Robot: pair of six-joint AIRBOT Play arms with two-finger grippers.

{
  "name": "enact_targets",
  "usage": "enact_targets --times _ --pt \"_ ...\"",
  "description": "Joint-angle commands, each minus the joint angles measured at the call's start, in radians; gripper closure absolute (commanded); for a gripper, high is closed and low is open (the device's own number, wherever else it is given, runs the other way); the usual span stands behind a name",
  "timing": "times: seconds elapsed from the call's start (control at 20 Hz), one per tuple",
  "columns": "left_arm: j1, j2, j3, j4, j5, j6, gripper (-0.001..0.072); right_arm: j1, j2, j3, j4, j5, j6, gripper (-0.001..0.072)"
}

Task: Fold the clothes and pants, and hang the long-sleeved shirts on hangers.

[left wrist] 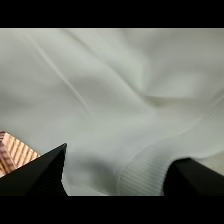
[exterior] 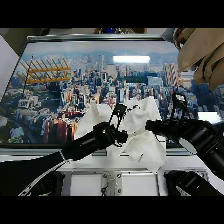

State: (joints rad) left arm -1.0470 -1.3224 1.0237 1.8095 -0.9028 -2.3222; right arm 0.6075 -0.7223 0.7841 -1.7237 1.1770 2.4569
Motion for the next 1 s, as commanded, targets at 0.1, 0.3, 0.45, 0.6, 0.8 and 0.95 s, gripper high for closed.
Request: enact_targets --times 0.1,0.3,0.45,0.6,0.8,0.95 --pt "0.046 -0.039 0.023 -0.005 -0.029 -0.008 0.0102 0.0 0.0 0.0 0.001 0.001 -0.014 0.069" --pt "0.07 -0.068 0.023 -0.004 -0.041 -0.007 0.0683 -0.002 -0.001 0.0 0.031 0.04 -0.101 0.069" --pt "0.111 -0.045 0.133 -0.005 -0.134 0.073 0.0689 -0.034 -0.002 0.021 0.016 0.053 -0.222 0.0691" --pt "0.134 0.061 0.404 -0.006 -0.209 0.214 0.0689 -0.147 -0.031 0.234 0.02 0.127 -0.414 0.0691" --pt "0.075 0.174 0.825 -0.005 -0.193 0.259 0.0689 -0.175 -0.122 0.747 0.06 0.242 -0.578 0.0691" --pt "-0.025 0.21 1.04 -0.003 -0.121 0.284 0.0689 -0.175 -0.17 1.068 0.19 0.245 -0.6 0.0691"
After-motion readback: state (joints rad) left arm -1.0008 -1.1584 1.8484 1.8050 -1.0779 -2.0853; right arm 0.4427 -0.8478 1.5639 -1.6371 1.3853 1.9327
